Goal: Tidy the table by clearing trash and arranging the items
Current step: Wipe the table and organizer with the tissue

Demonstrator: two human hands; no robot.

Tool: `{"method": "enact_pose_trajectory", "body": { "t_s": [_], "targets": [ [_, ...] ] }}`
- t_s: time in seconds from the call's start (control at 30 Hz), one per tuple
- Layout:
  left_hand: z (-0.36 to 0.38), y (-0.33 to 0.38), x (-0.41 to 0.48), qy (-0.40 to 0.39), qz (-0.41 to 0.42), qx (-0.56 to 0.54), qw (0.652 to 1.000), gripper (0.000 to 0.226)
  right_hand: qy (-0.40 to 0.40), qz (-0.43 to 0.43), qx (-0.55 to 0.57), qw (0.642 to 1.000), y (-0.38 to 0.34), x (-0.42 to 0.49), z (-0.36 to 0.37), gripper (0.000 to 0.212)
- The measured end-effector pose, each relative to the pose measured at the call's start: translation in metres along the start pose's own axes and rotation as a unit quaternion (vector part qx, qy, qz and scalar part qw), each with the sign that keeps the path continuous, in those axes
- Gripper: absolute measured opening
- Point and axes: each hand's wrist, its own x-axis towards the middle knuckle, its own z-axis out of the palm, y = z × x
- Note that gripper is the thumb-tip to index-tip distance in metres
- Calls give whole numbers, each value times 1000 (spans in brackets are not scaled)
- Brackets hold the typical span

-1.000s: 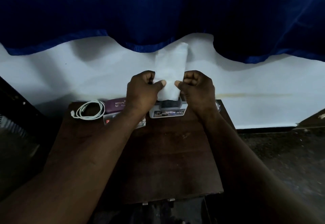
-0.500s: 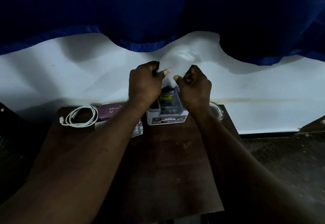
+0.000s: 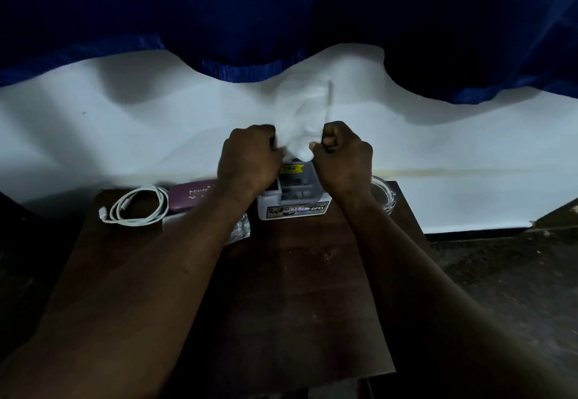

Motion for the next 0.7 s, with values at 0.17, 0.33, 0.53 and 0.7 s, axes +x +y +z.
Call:
{"method": "enact_pose_trajectory", "body": {
  "t_s": [0.17, 0.33, 0.53, 0.7],
  "targets": [
    [9, 1, -3, 38, 15, 75, 996, 23, -25, -9, -24, 999, 3, 0, 7, 26],
    [8, 6, -5, 49, 9, 71, 996, 28, -27, -17, -53, 998, 0, -2, 13, 32],
    [3, 9, -7, 82, 6, 49, 995, 28, -37, -9, -40, 998, -3, 1, 17, 27],
    [5, 7, -10, 81, 25, 61, 995, 32, -70, -47, -76, 993, -4, 6, 16, 25]
  ]
}}
